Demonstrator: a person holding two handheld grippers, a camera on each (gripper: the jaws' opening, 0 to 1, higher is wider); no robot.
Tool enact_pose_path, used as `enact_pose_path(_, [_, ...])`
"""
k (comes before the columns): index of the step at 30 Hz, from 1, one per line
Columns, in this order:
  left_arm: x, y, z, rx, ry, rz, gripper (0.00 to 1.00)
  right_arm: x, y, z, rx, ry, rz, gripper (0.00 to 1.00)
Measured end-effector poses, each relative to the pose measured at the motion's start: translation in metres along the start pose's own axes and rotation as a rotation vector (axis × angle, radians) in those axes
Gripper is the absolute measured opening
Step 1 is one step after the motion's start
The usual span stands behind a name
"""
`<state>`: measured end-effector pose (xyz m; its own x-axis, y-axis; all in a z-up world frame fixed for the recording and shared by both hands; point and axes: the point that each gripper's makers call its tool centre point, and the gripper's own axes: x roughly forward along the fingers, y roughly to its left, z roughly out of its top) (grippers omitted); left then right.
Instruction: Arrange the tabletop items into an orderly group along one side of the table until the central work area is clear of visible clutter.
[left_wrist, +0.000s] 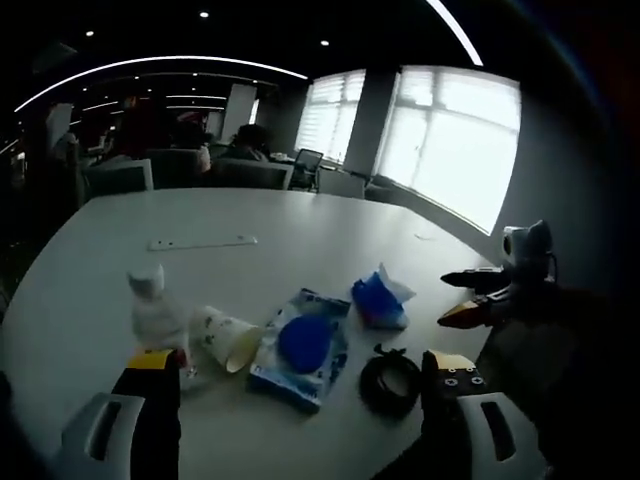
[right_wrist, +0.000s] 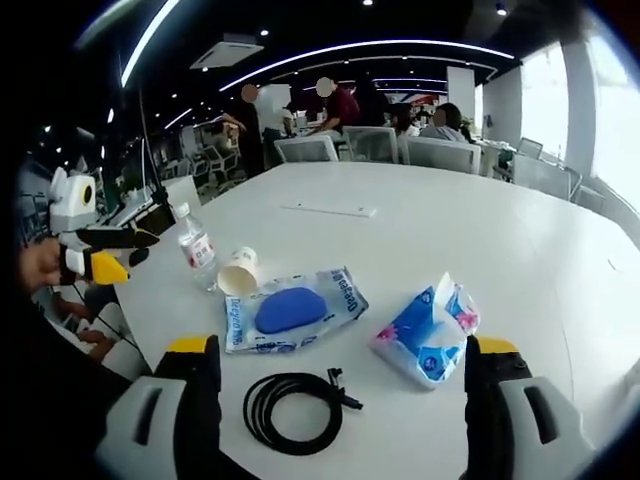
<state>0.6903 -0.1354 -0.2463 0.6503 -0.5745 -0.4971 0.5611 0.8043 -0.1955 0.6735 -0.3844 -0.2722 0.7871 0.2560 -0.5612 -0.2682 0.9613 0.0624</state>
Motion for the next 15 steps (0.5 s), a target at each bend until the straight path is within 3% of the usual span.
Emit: enact_pose_path(15, [0.0049,0.0039,-0.0056,0.05,0.026,0.005,1.0,0.0088,0.0057,0.008,-0.026,0.003,0.025,0.96])
